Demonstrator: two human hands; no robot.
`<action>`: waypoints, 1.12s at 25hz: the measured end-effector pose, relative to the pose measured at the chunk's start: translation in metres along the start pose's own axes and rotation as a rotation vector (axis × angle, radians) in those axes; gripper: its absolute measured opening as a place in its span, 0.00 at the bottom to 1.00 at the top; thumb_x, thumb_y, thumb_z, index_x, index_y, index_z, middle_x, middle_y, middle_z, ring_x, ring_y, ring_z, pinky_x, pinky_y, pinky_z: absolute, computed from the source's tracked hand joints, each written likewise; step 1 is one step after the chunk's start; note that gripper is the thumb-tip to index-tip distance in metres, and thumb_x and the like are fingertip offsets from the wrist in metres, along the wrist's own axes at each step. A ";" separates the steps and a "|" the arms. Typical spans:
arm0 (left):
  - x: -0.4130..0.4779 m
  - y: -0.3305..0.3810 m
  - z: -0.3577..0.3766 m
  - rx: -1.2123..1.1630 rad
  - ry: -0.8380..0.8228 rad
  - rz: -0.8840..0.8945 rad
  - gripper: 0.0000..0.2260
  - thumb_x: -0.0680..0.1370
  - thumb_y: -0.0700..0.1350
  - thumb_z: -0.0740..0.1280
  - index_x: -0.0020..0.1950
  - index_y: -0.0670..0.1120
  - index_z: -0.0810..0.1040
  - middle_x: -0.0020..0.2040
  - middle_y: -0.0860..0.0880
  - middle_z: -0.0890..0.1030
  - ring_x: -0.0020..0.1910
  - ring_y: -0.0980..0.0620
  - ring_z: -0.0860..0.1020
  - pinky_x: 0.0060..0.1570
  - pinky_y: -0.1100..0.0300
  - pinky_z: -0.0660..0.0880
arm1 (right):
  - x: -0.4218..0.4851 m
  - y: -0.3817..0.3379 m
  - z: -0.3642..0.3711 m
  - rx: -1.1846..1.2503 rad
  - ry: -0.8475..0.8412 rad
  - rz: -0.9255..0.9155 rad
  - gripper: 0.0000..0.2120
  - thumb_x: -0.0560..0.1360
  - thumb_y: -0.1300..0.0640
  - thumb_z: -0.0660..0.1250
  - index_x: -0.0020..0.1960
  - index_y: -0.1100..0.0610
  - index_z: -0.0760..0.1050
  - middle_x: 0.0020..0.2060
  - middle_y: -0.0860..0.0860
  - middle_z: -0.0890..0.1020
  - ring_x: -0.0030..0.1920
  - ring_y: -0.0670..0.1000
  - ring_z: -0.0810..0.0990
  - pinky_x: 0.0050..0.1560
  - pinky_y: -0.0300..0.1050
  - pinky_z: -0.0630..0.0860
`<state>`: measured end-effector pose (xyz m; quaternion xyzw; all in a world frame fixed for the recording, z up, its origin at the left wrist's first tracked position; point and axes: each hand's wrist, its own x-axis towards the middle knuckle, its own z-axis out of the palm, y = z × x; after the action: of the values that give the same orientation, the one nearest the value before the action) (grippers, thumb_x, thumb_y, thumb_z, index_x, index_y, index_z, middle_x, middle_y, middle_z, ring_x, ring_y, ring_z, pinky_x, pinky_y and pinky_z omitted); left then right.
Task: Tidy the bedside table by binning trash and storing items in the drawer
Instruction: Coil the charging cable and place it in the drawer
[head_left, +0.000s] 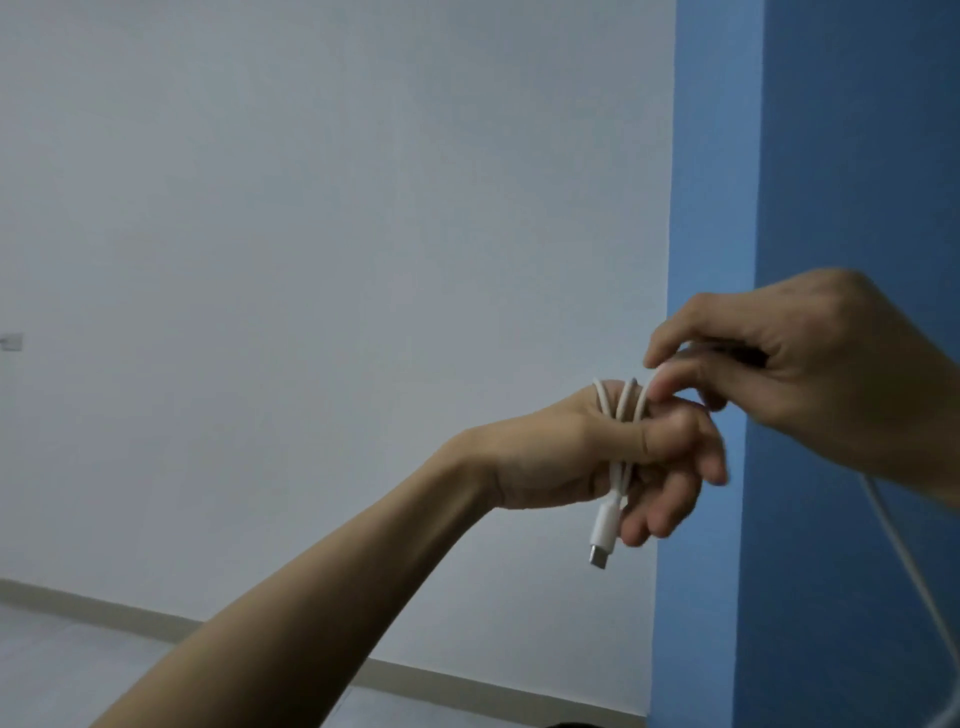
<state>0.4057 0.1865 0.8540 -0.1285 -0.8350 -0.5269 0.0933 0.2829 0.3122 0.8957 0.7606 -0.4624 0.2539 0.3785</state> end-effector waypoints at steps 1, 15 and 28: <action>0.001 -0.002 0.001 -0.027 -0.001 0.012 0.11 0.81 0.42 0.55 0.45 0.45 0.76 0.30 0.52 0.82 0.29 0.56 0.80 0.33 0.66 0.76 | 0.001 0.004 0.002 0.040 0.043 0.001 0.11 0.70 0.47 0.64 0.39 0.53 0.80 0.24 0.46 0.80 0.24 0.44 0.77 0.30 0.38 0.72; 0.008 0.021 0.008 -0.143 0.028 0.204 0.29 0.71 0.23 0.51 0.72 0.36 0.59 0.69 0.45 0.67 0.65 0.53 0.74 0.65 0.46 0.65 | -0.001 -0.007 0.065 0.767 -0.156 0.873 0.15 0.77 0.59 0.59 0.33 0.56 0.73 0.15 0.47 0.76 0.15 0.45 0.68 0.17 0.33 0.65; -0.001 0.005 -0.013 0.357 0.277 0.055 0.15 0.78 0.38 0.57 0.37 0.47 0.80 0.28 0.57 0.80 0.28 0.63 0.76 0.32 0.72 0.71 | -0.012 -0.039 0.013 -0.245 -0.078 0.016 0.15 0.72 0.44 0.57 0.34 0.51 0.75 0.22 0.44 0.69 0.22 0.50 0.69 0.24 0.44 0.71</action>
<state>0.4086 0.1769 0.8636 -0.0593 -0.8904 -0.3806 0.2426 0.3127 0.3186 0.8658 0.7141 -0.5104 0.1686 0.4484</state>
